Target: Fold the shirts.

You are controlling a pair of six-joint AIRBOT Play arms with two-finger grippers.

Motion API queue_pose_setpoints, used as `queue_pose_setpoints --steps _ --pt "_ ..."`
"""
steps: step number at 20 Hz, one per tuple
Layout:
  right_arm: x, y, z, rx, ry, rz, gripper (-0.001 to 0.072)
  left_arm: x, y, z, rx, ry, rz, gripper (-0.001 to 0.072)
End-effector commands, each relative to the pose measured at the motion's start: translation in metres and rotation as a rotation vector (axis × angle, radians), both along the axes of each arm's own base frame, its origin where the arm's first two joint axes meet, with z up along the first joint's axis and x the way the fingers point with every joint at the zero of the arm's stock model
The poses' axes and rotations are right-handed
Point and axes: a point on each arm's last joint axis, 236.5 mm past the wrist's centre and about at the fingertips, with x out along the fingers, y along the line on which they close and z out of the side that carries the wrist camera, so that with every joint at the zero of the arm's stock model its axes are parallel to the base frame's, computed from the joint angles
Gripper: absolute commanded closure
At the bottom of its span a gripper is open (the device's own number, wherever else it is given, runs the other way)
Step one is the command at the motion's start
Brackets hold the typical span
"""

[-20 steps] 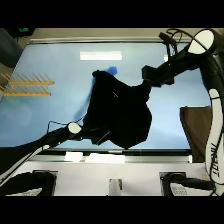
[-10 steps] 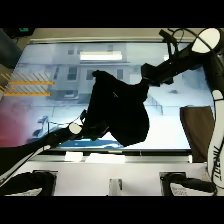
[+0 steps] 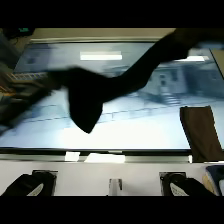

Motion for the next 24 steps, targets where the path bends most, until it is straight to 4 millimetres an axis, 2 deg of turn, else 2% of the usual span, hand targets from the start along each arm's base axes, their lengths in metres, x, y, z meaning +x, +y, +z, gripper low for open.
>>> queue_pose_setpoints --steps 1,2,3,4,6,9,11,12,14,15,18,21,22,24 --pt "-0.092 -0.07 0.158 0.049 -0.53 -0.223 0.0688 -0.114 0.098 0.156 -0.045 -0.448 0.276 0.067" --pt "-0.122 -0.076 0.176 0.069 -0.597 -0.229 0.0688 -0.133 0.109 0.171 -0.055 -0.496 0.326 0.067" --pt "-0.148 -0.08 0.187 0.08 -0.636 -0.231 0.0688 -0.144 0.117 0.176 -0.084 -0.498 0.348 0.067" --pt "-0.166 -0.084 0.19 0.086 -0.65 -0.232 0.0688 -0.144 0.114 0.171 -0.093 -0.467 0.332 0.067" --pt "-0.19 -0.089 0.189 0.088 -0.648 -0.235 0.0688 -0.133 0.091 0.145 -0.019 -0.366 0.239 0.067" --pt "-0.202 -0.099 0.182 0.063 -0.626 -0.271 0.0688 -0.12 0.064 0.109 0.094 -0.259 0.125 0.067" --pt "-0.196 -0.103 0.174 0.026 -0.597 -0.287 0.0688 -0.114 0.062 0.096 0.147 -0.227 0.118 0.067" --pt "-0.187 -0.101 0.166 -0.003 -0.562 -0.285 0.0688 -0.107 0.062 0.082 0.205 -0.194 0.126 0.067" --pt "-0.156 -0.098 0.134 -0.078 -0.432 -0.279 0.0688 -0.088 0.065 0.034 0.267 -0.027 0.113 0.067" --pt "-0.133 -0.096 0.108 -0.137 -0.333 -0.274 0.0688 -0.078 0.067 0.003 0.289 0.076 0.1 0.067" --pt "-0.057 -0.084 0.004 -0.242 0.011 -0.24 0.0688 -0.048 0.075 -0.093 0.268 0.341 0.07 0.067" --pt "0.036 -0.064 -0.103 -0.251 0.233 -0.223 0.0688 -0.008 0.096 -0.184 0.187 0.548 0.125 0.0669" --pt "0.068 -0.053 -0.132 -0.208 0.263 -0.225 0.0688 0.008 0.108 -0.208 0.157 0.599 0.17 0.0669" --pt "0.118 -0.027 -0.173 -0.077 0.293 -0.216 0.0687 0.039 0.128 -0.242 0.095 0.689 0.249 0.0669"
